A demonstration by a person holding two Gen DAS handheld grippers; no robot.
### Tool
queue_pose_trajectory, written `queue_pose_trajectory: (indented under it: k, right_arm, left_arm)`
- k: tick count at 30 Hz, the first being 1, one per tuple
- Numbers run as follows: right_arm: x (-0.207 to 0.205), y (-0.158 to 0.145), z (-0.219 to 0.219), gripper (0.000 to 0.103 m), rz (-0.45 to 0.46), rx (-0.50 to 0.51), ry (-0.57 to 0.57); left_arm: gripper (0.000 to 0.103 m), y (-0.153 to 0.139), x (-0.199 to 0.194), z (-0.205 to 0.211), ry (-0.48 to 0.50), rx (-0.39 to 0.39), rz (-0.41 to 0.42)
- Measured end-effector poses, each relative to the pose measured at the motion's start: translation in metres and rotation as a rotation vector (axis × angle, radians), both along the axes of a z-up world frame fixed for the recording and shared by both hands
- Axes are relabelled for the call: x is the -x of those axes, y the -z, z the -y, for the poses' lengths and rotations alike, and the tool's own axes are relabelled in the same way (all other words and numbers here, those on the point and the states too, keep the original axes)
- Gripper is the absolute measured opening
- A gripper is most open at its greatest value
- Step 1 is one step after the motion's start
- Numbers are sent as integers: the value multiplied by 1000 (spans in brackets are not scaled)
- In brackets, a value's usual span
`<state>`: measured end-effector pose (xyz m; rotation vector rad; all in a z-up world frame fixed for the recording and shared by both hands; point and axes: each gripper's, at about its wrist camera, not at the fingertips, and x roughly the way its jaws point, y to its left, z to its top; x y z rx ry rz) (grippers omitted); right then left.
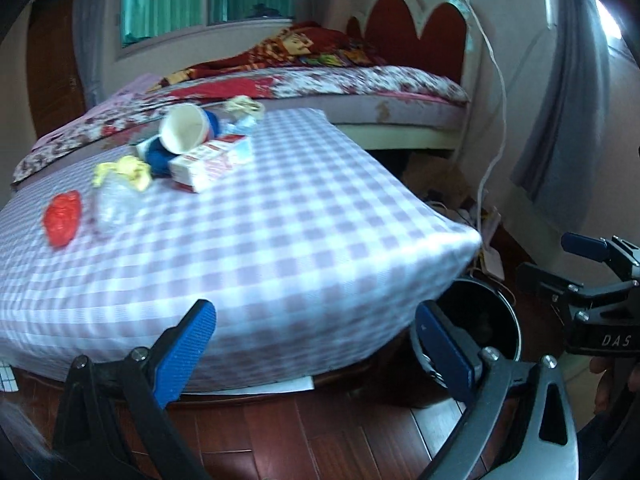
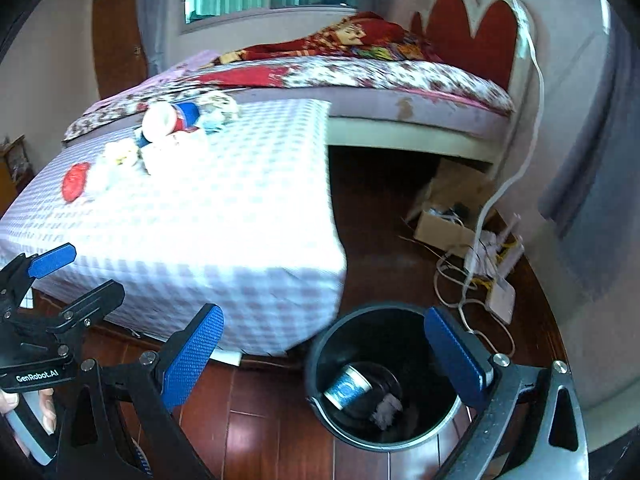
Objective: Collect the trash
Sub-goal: 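Move both open tools back toward the bed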
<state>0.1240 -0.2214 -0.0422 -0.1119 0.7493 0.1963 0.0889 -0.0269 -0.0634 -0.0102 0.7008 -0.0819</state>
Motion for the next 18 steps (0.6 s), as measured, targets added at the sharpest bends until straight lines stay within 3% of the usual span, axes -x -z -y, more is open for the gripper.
queue_pose_trajectory:
  k: [18]
  right_arm:
    - [-36,-24,-117,102,29,-43,-183]
  left_arm:
    - [101,-8,-5,-126,-251,1,49]
